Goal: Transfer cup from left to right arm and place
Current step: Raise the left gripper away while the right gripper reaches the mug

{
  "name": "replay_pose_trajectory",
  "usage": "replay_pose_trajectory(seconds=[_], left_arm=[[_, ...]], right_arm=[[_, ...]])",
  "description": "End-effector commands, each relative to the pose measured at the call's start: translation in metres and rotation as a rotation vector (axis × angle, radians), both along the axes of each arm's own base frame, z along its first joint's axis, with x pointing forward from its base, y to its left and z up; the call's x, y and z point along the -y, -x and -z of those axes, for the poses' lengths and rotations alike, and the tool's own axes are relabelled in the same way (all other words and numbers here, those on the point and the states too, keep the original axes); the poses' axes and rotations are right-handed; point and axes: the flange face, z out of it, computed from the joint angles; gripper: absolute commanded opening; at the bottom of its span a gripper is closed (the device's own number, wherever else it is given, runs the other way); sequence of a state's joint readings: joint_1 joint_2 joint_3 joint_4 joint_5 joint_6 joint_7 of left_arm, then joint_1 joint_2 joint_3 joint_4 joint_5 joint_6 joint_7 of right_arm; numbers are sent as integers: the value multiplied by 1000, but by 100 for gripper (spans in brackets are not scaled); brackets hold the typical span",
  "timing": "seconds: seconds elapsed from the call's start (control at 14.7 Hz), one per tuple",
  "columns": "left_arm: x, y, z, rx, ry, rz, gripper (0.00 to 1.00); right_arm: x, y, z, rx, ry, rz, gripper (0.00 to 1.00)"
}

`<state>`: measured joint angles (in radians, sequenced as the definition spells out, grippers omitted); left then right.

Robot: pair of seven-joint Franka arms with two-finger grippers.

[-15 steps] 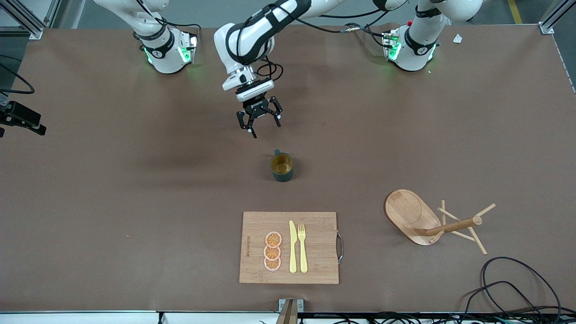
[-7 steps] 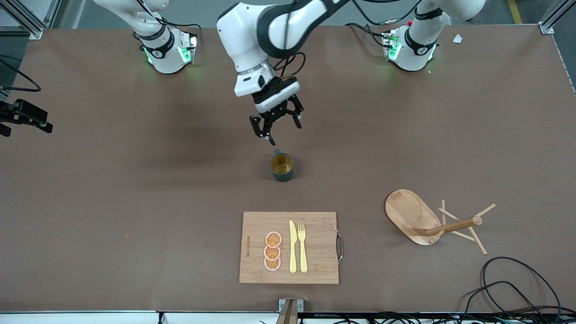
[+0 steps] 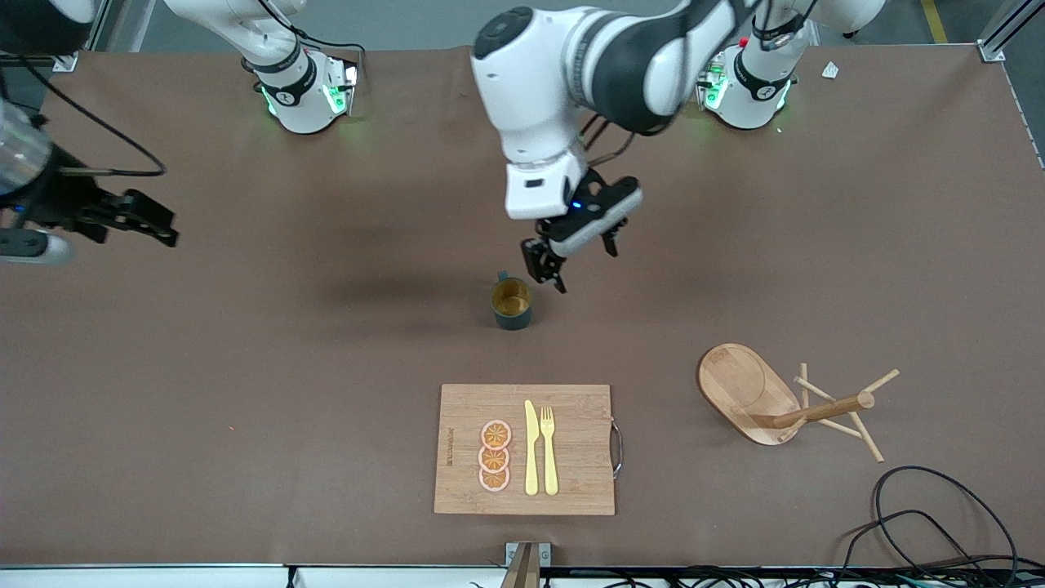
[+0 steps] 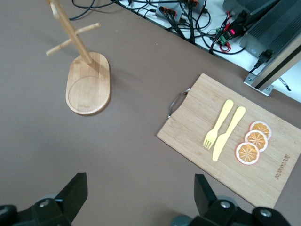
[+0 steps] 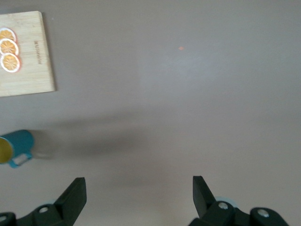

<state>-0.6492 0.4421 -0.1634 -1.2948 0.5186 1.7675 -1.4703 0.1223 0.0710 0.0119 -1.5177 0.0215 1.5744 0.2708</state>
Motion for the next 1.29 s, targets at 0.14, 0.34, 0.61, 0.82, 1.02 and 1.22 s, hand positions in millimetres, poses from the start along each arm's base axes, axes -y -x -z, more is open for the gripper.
replay_pose_trajectory(seconds=[0.14, 0.34, 0.61, 0.82, 1.02, 1.22], left_arm=[[-96, -46, -55, -97, 92, 65, 100], [-159, -64, -85, -135, 144, 109, 100], [-204, -69, -98, -202, 122, 172, 100], [-250, -72, -114, -258, 150, 261, 100], [-266, -69, -117, -305, 116, 343, 100], [-285, -63, -131, -316, 105, 379, 100]], right_arm=[[-82, -20, 55, -49, -51, 171, 100], [-128, -30, 87, -77, -137, 257, 100], [-211, -23, 140, -129, -177, 322, 100], [-281, -12, 186, -110, -181, 385, 100], [-340, 3, 231, -73, -193, 421, 100], [-370, 7, 270, -21, -218, 414, 100]])
